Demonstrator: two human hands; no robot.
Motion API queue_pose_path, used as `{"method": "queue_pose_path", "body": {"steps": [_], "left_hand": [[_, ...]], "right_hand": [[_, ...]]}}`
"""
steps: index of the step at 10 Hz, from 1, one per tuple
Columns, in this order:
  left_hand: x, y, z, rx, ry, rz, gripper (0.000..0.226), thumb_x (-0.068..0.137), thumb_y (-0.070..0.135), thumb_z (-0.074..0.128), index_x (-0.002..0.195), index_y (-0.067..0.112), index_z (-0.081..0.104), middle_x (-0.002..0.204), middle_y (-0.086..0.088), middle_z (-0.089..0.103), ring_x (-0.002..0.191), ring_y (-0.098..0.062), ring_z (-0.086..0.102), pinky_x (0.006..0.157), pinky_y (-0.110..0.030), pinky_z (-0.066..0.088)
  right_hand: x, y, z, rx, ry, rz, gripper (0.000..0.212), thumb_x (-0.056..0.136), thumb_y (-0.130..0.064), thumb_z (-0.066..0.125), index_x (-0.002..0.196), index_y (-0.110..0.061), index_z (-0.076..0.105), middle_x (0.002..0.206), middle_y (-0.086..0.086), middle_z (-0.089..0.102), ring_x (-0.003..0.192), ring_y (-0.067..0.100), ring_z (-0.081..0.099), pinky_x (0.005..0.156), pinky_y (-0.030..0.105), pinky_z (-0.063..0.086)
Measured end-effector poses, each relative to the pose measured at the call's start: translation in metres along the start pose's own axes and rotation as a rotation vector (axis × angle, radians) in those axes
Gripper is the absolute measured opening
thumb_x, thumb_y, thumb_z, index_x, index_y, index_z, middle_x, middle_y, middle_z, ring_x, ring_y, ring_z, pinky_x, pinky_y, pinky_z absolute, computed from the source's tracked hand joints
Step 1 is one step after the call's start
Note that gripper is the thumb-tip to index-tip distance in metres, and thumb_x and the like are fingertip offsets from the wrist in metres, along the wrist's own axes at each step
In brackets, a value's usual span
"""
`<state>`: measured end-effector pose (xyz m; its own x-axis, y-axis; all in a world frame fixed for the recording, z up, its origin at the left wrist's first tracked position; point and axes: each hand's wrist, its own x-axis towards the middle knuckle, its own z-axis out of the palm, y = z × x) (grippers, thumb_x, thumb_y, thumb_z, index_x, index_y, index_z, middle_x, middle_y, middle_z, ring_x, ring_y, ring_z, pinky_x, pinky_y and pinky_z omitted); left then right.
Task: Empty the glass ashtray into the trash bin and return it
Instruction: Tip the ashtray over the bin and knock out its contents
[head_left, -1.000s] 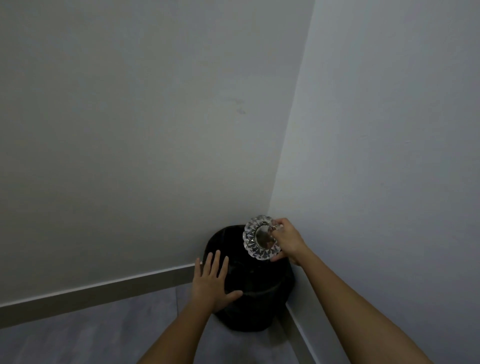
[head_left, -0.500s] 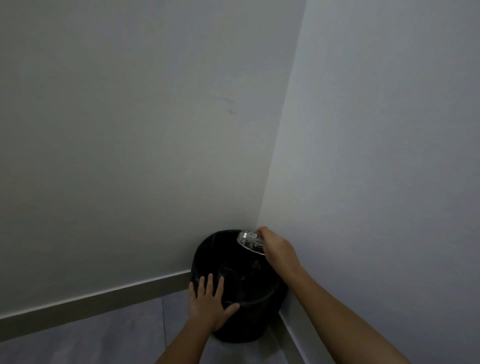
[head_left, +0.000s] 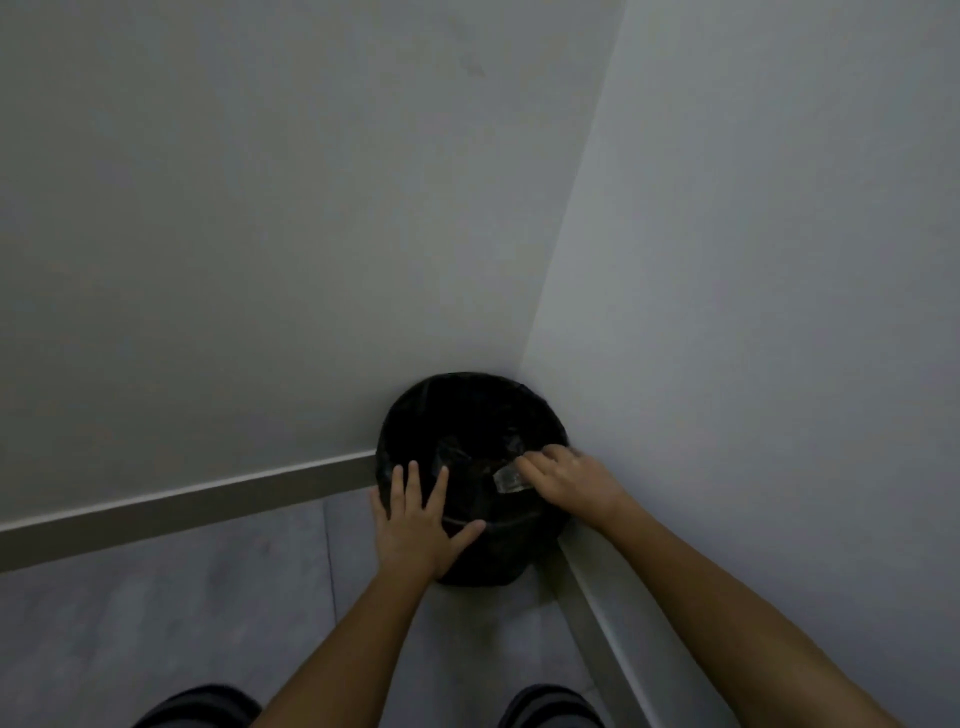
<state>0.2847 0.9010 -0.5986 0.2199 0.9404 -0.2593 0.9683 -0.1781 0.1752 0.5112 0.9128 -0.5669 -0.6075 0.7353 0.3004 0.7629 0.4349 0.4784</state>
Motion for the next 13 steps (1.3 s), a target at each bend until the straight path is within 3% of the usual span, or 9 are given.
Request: {"method": "queue_pose_path", "body": {"steps": [2,5,6,7,8,9,11,12,13], "left_hand": [[-0.001,0.004,-0.002,0.032,-0.003,-0.016,0.091,0.081,0.082,0.019,0.150,0.032,-0.012,0.160,-0.010,-0.015,0.146,-0.029,-0.018,0.115,-0.055,-0.006],[0.000,0.003,-0.001,0.057,-0.002,-0.039,0.091,0.080,0.082,0.015,0.151,0.031,-0.011,0.161,-0.011,-0.009,0.146,-0.030,-0.015,0.115,-0.056,-0.006],[0.001,0.004,-0.003,0.054,-0.013,-0.044,0.091,0.080,0.082,0.015,0.151,0.031,-0.010,0.161,-0.011,-0.009,0.146,-0.031,-0.016,0.114,-0.056,-0.007],[0.000,0.005,-0.001,0.071,-0.019,-0.042,0.092,0.079,0.083,0.015,0.151,0.031,-0.011,0.161,-0.011,-0.010,0.146,-0.031,-0.017,0.115,-0.056,-0.007],[0.001,0.004,-0.001,0.075,-0.005,-0.049,0.092,0.079,0.083,0.014,0.151,0.031,-0.011,0.161,-0.011,-0.010,0.146,-0.031,-0.017,0.115,-0.055,-0.007],[0.002,0.004,-0.001,0.081,-0.002,-0.054,0.092,0.079,0.083,0.013,0.150,0.031,-0.011,0.161,-0.011,-0.010,0.146,-0.031,-0.017,0.115,-0.055,-0.007],[0.002,0.005,-0.002,0.080,-0.004,-0.057,0.091,0.080,0.083,0.015,0.151,0.031,-0.010,0.161,-0.011,-0.008,0.146,-0.031,-0.016,0.115,-0.055,-0.006],[0.001,0.006,-0.002,0.088,0.009,-0.057,0.091,0.080,0.083,0.014,0.151,0.031,-0.009,0.161,-0.011,-0.007,0.146,-0.031,-0.015,0.115,-0.055,-0.005],[0.001,0.004,-0.001,0.070,0.012,-0.054,0.091,0.080,0.082,0.015,0.151,0.031,-0.008,0.161,-0.011,-0.006,0.146,-0.031,-0.015,0.115,-0.055,-0.005]], "right_hand": [[-0.018,-0.001,0.000,-0.005,0.105,-0.134,0.027,0.098,-0.008,0.034,0.098,-0.016,0.059,0.087,0.000,0.072,0.072,0.023,0.069,0.051,0.029,0.056],[-0.006,-0.002,-0.006,-0.135,0.065,-0.111,0.026,0.096,-0.002,0.042,0.089,-0.012,0.065,0.077,0.005,0.069,0.061,0.023,0.065,0.082,0.065,0.051],[-0.005,0.000,-0.003,-0.142,0.070,-0.058,0.027,0.097,-0.001,0.038,0.092,-0.010,0.063,0.082,0.007,0.071,0.060,0.024,0.065,0.083,0.067,0.050],[-0.012,0.000,-0.004,-0.215,0.048,-0.218,0.016,0.090,-0.001,0.050,0.094,-0.011,0.061,0.081,0.006,0.068,0.061,0.026,0.064,0.091,0.066,0.048],[-0.002,0.003,-0.006,-0.182,0.062,-0.048,0.018,0.094,0.001,0.044,0.093,-0.011,0.058,0.078,0.005,0.069,0.056,0.023,0.061,0.090,0.066,0.048],[-0.004,-0.002,-0.005,-0.212,0.025,-0.149,0.017,0.090,0.000,0.050,0.090,-0.012,0.061,0.073,0.005,0.066,0.055,0.024,0.061,0.089,0.066,0.048],[-0.007,-0.005,0.000,-0.208,-0.034,0.018,0.014,0.087,0.001,0.055,0.091,-0.010,0.062,0.082,0.006,0.070,0.058,0.025,0.063,0.088,0.074,0.044],[-0.009,-0.012,-0.001,-0.222,0.004,-0.111,0.013,0.089,-0.001,0.054,0.091,-0.012,0.061,0.081,0.005,0.068,0.058,0.026,0.062,0.087,0.069,0.047],[0.000,-0.012,-0.003,-0.180,-0.014,0.087,0.022,0.087,-0.001,0.048,0.092,-0.012,0.067,0.085,0.005,0.073,0.062,0.025,0.068,0.082,0.072,0.048]]}}
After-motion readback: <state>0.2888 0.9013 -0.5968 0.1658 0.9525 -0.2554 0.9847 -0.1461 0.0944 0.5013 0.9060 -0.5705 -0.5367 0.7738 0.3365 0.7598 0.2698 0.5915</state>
